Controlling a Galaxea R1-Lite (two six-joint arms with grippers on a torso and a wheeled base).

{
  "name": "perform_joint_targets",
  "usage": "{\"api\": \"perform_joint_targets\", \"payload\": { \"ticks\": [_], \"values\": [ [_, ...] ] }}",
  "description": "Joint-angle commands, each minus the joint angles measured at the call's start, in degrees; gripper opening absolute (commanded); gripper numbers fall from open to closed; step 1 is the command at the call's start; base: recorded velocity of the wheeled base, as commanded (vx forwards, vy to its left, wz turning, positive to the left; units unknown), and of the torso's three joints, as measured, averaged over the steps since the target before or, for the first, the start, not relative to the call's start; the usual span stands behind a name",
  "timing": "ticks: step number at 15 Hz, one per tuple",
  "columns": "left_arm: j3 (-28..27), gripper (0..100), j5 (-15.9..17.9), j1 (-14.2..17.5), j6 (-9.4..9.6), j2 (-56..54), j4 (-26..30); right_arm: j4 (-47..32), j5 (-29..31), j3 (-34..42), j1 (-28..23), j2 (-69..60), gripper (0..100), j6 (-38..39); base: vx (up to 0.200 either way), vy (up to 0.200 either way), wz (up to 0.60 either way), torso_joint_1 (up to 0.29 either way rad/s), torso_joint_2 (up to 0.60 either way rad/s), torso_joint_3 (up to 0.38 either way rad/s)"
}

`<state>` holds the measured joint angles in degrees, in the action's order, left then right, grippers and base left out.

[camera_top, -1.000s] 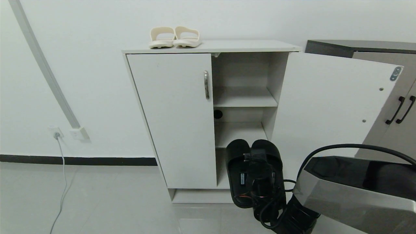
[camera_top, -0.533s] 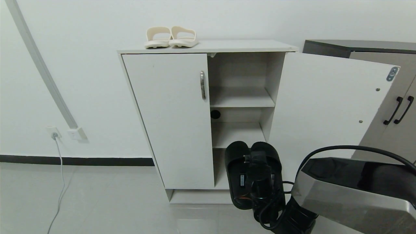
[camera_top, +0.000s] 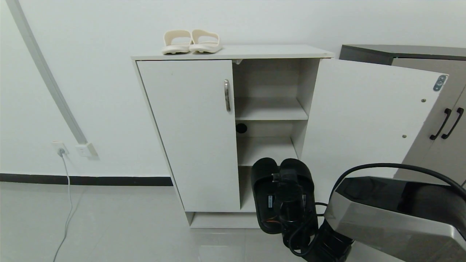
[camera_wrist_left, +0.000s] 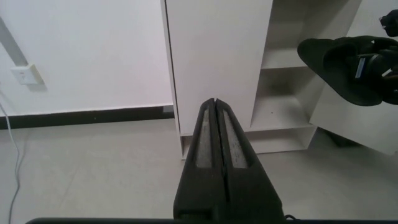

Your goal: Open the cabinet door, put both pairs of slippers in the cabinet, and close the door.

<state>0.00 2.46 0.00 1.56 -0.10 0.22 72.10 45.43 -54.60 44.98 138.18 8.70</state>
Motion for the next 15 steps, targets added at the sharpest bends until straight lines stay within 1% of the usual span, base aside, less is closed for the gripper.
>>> {"api": "perform_joint_targets", "payload": {
  "ticks": [1, 5, 7, 11, 15],
  "values": [
    [0.0, 0, 0.0, 0.0, 0.02, 0.1, 0.0, 0.0, 0.0, -0.6, 0.1, 0.8, 0, 0.0, 0.0, 0.0, 0.0, 0.0, 0.0, 0.0],
    [0.0, 0, 0.0, 0.0, 0.02, 0.1, 0.0, -0.4, 0.0, -1.7, 0.1, 1.0, 0, 0.0, 0.0, 0.0, 0.0, 0.001, 0.0, -0.044],
    [0.0, 0, 0.0, 0.0, 0.02, 0.1, 0.0, -0.6, -0.7, -2.2, 0.2, 1.3, 0, -0.1, 0.0, 0.0, 0.0, 0.0, 0.0, -0.163],
    [0.0, 0, 0.0, 0.0, 0.11, 0.1, 0.0, -4.5, -1.1, -8.3, 0.2, 3.2, 0, 0.0, 0.0, 0.0, 0.0, 0.001, 0.0, -0.196],
    [0.0, 0, 0.0, 0.0, 0.2, 0.1, 0.0, -4.9, -1.1, -9.3, 0.1, 4.5, 0, 0.1, 0.0, 0.0, 0.0, 0.004, 0.0, -0.167]
  ]
}}
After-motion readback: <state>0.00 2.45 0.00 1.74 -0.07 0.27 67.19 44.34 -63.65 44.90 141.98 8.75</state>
